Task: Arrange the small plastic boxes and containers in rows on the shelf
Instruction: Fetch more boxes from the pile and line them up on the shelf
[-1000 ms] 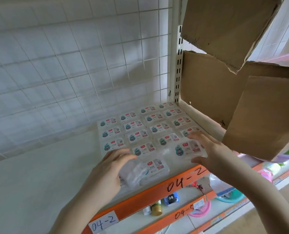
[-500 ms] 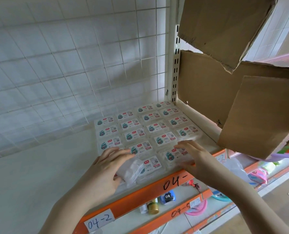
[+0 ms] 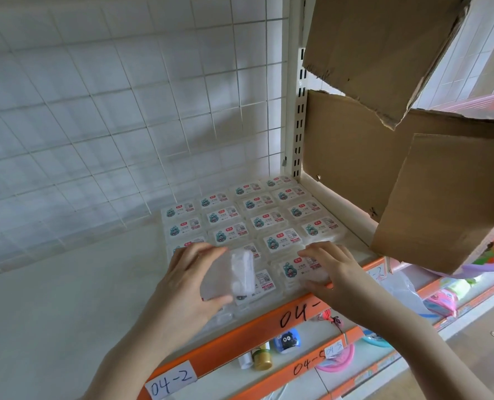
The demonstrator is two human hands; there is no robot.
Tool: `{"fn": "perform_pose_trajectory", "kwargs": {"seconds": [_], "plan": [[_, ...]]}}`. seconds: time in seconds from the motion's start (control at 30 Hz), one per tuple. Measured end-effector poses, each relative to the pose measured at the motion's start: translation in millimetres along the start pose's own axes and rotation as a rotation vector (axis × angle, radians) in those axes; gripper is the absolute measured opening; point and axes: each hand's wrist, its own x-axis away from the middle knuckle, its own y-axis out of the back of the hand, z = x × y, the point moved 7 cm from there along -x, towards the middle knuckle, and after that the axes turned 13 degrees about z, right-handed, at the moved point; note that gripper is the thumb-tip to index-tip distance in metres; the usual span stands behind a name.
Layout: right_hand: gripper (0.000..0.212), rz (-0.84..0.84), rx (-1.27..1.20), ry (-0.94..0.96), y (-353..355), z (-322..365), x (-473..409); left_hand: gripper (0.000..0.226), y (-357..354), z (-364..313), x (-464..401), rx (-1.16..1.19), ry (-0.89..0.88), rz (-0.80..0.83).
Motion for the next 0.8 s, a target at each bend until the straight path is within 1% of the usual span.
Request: {"fn": "perform_pose_trajectory", "kwargs": {"seconds": [0.07,0.13,0.2,0.23,0.27,0.33,0.4,0.5,0.63,0.73,0.8], "plan": [[0.047,-0.087,0.02,0.041,7.8,9.0,5.2,0.065,0.7,-8.5,0.5,0.235,-0.001,-0.024],[0.043,-0.132,-0.063,0.095,16.2,23.5,11.9,0.062,-3.6,-17.0,0.9,0.588,0.012,-0.015],[0.047,-0.062,-0.233,0.131,15.1,39.9,17.2,0.063,-15.3,-26.2,-1.6,1.01,-0.005,0.021],[0.052,-0.007,-0.326,0.139,11.6,46.7,18.7,0.063,-20.9,-31.8,-3.7,1.176,-0.036,0.032],[0.058,0.032,-0.405,0.143,8.3,52.3,19.4,0.063,-26.2,-37.6,-6.0,1.299,-0.068,0.045],[0.064,0.035,-0.534,0.148,6.5,58.7,20.4,0.068,-36.0,-46.4,-9.1,1.444,-0.089,0.082],[0.063,-0.015,-0.598,0.136,10.8,58.2,20.3,0.074,-41.8,-48.7,-9.9,1.477,-0.064,0.106],[0.071,-0.053,-0.639,0.091,16.2,48.8,21.5,0.076,-41.5,-45.0,-8.6,1.435,-0.018,0.097],[0.079,-0.075,-0.597,0.079,19.8,39.7,23.0,0.059,-38.1,-37.9,-7.3,1.279,0.029,0.061],[0.078,-0.184,-0.401,0.128,25.0,43.5,25.7,0.051,-37.9,-38.3,-8.4,1.199,0.05,0.004],[0.074,-0.276,-0.158,0.13,27.4,47.2,29.9,0.05,-36.9,-42.3,-9.7,1.117,0.051,-0.035]]}}
